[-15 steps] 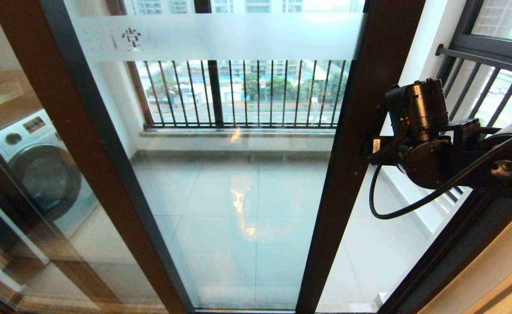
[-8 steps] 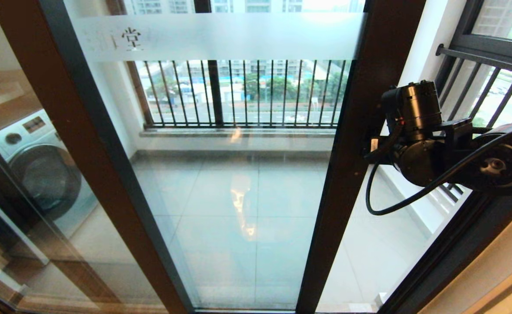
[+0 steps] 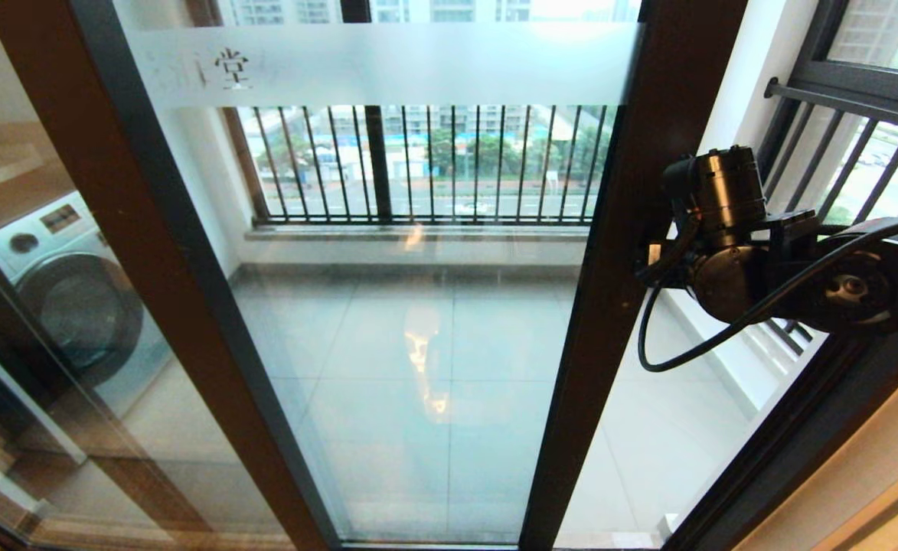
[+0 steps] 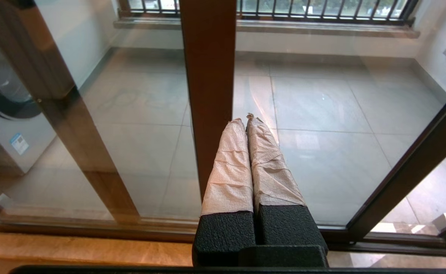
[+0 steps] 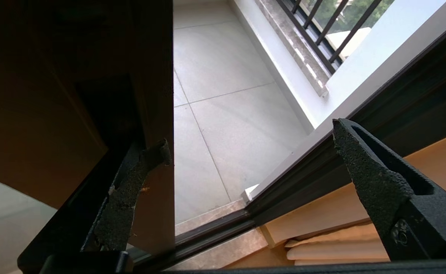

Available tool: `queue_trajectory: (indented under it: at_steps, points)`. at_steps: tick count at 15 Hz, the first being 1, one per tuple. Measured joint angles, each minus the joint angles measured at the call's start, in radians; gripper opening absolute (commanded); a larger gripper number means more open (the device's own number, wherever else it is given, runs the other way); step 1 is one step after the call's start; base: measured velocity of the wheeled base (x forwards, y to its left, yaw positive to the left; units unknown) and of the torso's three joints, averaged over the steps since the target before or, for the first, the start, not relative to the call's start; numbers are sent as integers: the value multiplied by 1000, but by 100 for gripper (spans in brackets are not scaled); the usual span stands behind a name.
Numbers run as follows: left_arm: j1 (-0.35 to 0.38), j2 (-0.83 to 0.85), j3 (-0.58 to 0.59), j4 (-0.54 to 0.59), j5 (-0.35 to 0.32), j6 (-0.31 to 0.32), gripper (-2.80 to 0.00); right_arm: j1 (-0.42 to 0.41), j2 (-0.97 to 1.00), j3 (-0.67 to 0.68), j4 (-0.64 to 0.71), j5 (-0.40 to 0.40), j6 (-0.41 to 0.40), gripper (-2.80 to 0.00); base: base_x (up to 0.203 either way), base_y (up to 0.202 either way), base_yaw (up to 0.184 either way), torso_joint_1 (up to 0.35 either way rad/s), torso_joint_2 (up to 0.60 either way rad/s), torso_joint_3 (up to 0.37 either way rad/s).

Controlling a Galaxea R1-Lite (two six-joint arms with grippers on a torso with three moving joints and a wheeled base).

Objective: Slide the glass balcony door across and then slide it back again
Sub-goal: Close the slid door

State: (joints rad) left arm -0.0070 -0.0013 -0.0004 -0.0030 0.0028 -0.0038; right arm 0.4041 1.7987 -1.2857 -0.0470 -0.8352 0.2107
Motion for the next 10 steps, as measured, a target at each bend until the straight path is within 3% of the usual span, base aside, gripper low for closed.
queue_trajectory:
  at_steps: [10]
  points:
    - [0,0,0,0,0,0,-280,-47,10,-2,1,2,-6,0,0,0,0,0,0,0]
